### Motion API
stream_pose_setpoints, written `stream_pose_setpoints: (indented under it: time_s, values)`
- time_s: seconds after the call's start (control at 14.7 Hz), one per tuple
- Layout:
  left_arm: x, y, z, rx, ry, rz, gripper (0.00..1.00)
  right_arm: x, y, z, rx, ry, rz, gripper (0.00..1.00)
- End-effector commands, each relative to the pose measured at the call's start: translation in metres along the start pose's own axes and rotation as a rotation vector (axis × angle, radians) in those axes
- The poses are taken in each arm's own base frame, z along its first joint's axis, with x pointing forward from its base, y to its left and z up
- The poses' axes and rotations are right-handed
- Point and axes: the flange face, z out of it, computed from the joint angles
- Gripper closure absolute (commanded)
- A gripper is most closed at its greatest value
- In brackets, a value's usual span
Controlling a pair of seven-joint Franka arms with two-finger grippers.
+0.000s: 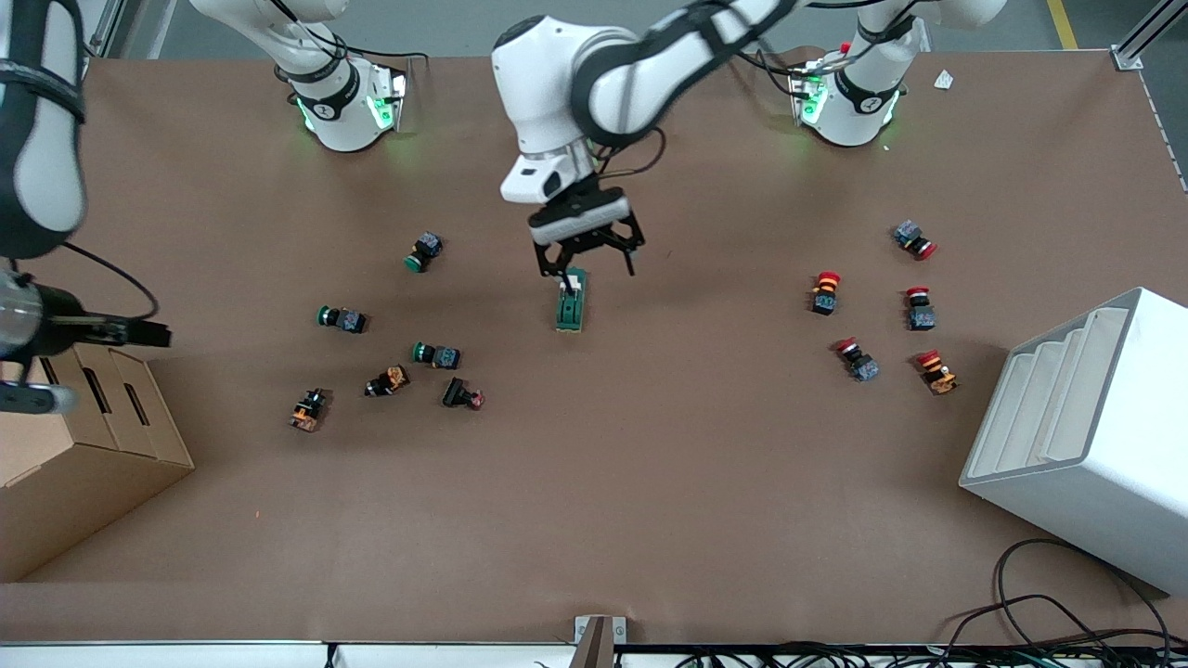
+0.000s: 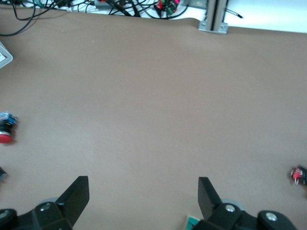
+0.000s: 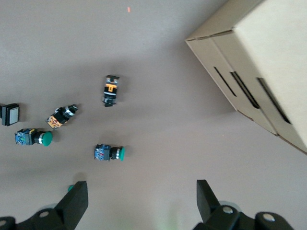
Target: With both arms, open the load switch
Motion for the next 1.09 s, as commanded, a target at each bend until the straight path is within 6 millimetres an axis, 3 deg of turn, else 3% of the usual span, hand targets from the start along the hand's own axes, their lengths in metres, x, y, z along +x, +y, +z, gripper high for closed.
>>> stream_pose_setpoints:
  time_s: [0.0, 0.14, 0.27, 0.34, 0.41, 0.55, 0.82, 1.02]
  values:
    - [0.083, -0.039, -0.012, -0.037, -0.104, -0.004, 0.0, -0.003, 0.01, -0.008, 0.009, 0.004, -0.01, 0.0]
    - [0.15, -0.079, -0.008, -0.066, -0.165, -0.039, 0.0, -0.004, 0.007, -0.018, 0.003, 0.024, -0.015, 0.0]
    - [0.189, -0.115, -0.001, -0.058, -0.173, -0.045, 0.0, -0.003, 0.002, -0.022, 0.007, 0.038, -0.015, 0.0]
    - [0.202, -0.131, 0.0, -0.044, -0.172, -0.05, 0.0, -0.004, -0.003, -0.023, 0.007, 0.039, -0.022, 0.0]
    - [0.212, -0.144, 0.007, -0.026, -0.184, -0.054, 0.0, -0.004, -0.02, -0.024, 0.003, 0.039, -0.048, 0.0]
    - [0.241, -0.18, 0.026, -0.01, -0.217, -0.04, 0.0, -0.023, -0.046, -0.04, -0.003, 0.028, -0.082, 0.0]
    - [0.281, -0.242, 0.041, 0.008, -0.243, 0.153, 0.0, -0.042, -0.044, -0.055, -0.002, 0.029, -0.083, 0.0]
    - [0.301, -0.277, 0.021, -0.049, -0.262, 0.224, 0.0, -0.062, -0.04, -0.062, -0.003, 0.028, -0.08, 0.0]
